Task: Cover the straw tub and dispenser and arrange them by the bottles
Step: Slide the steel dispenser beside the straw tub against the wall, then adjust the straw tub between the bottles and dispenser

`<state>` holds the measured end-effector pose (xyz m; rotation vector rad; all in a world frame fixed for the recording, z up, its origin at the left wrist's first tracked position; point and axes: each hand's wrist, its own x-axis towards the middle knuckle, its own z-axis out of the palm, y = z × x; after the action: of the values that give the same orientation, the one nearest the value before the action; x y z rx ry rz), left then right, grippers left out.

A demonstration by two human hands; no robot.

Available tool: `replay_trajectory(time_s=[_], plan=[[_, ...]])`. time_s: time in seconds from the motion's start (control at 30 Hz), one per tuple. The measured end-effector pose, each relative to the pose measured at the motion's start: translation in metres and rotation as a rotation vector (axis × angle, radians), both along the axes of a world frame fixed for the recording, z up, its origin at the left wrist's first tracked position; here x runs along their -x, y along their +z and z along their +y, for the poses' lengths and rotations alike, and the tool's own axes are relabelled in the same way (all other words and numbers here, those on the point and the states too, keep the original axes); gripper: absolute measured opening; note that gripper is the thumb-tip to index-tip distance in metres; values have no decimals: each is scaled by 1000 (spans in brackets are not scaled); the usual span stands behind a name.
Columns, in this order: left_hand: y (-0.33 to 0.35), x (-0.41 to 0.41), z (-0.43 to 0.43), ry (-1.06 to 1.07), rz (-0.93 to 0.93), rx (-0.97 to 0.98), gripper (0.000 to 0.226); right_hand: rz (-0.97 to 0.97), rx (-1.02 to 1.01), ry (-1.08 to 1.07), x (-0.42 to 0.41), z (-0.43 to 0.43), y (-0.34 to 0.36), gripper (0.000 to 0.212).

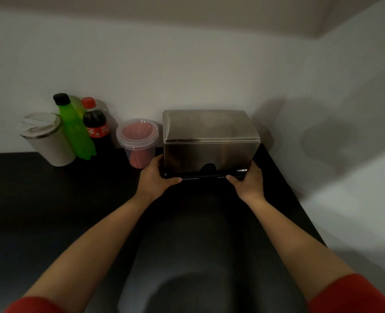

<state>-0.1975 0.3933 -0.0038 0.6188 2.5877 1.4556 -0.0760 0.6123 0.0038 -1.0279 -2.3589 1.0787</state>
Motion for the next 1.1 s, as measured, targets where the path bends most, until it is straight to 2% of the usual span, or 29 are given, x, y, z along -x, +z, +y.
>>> replay_trajectory(time_s=[0.1, 0.2, 0.47, 0.67, 0.83, 1.0, 1.1], plan=[[3, -8, -4, 17, -6, -35, 81, -64, -26, -35, -5, -10, 2, 90], [5, -18, -9, 49, -9, -39, 78, -55, -62, -32, -11, -23, 5, 88], [20, -29, -37, 238, 17, -21, 65, 59, -58, 204, -10, -74, 12, 55], [31, -14, -58, 317, 3, -67, 63, 131, 18, 382, 12, -118, 21, 40], [36, 11, -71, 241, 36, -66, 69, 109, 84, 467, 36, -151, 21, 43], [40, 45, -79, 194, -28, -82, 71, 63, 171, 528, 68, -184, 17, 63], [40, 64, -82, 186, -97, -73, 74, 151, 211, 511, 87, -199, 19, 67]])
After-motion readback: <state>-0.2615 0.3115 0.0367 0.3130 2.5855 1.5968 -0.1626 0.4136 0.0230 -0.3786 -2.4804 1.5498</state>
